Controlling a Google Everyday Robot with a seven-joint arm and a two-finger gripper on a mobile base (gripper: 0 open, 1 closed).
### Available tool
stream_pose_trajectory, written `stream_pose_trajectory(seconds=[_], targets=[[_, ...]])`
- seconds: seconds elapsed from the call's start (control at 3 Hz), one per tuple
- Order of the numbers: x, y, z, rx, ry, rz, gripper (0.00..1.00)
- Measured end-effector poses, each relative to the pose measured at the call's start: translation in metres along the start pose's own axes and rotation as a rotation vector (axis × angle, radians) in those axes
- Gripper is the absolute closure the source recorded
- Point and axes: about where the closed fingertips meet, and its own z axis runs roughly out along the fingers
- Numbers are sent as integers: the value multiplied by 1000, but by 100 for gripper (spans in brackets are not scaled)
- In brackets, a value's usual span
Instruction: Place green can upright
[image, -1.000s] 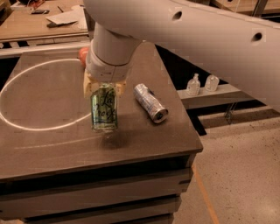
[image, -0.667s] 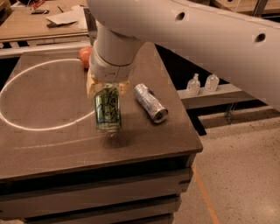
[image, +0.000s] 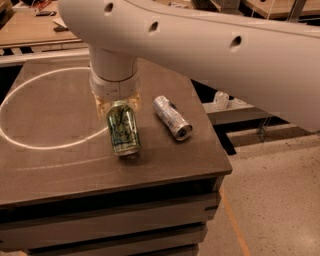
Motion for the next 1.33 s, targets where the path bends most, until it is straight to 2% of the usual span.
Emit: stream_pose_trajectory(seconds=[0.33,0.67,1.33], targets=[[1,1,5,-30,-4,-16,100],[5,7,0,-21,-4,-34,100],[20,23,-31,7,26,-79,100]])
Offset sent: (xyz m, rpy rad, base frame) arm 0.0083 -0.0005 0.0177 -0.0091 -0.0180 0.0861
